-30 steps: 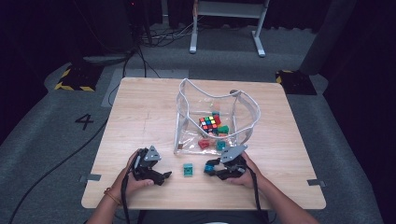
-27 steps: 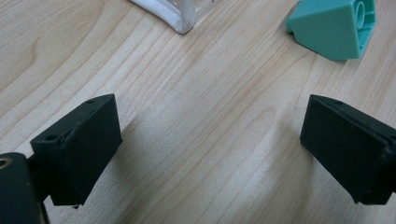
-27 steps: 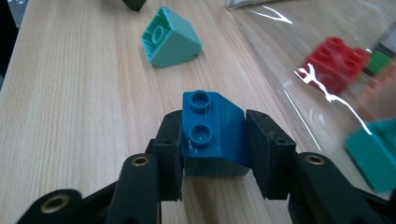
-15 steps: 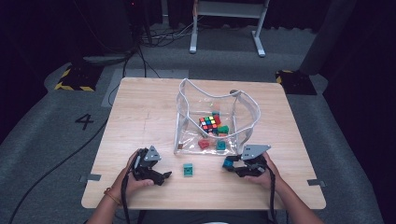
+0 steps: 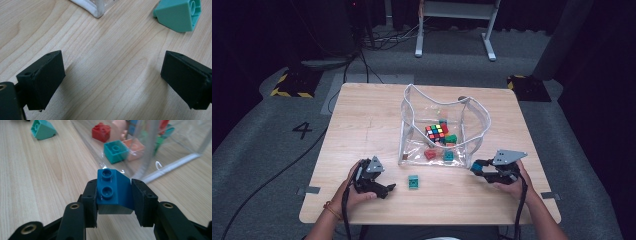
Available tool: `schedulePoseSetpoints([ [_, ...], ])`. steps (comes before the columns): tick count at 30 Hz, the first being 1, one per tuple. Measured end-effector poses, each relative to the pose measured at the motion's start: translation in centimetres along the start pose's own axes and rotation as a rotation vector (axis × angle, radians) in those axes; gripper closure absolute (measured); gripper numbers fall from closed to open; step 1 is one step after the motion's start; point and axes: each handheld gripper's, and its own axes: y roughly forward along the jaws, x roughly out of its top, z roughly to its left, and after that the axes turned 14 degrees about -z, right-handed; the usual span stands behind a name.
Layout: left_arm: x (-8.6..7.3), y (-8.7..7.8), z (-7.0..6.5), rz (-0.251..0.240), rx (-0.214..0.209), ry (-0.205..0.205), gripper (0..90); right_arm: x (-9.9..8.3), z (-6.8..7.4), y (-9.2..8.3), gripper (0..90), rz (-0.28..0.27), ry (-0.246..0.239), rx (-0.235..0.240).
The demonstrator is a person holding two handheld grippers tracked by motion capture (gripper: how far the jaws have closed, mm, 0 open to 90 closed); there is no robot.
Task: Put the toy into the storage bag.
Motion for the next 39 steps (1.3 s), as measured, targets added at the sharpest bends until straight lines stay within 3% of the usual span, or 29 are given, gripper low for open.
schedulePoseSetpoints([
  [11,0.0,0.0,0.0,0.0,0.0,0.0,5.4,0.9,-2.5,-3.1,59.2,-0.082,0.03,-0.113],
  [19,0.0,0.0,0.0,0.0,0.0,0.0,5.4,3.5,-4.7,-4.4,59.1,-0.112,0.01,-0.175],
  [27,0.0,0.0,0.0,0.0,0.0,0.0,5.3,7.5,-6.8,-5.6,59.1,-0.156,-0.01,-0.265],
  [31,0.0,0.0,0.0,0.0,0.0,0.0,5.3,9.7,-7.6,-6.2,59.1,-0.186,-0.012,-0.278],
  [39,0.0,0.0,0.0,0.002,0.0,-0.001,5.2,13.2,-8.0,-6.1,59.1,-0.232,-0.036,-0.26],
])
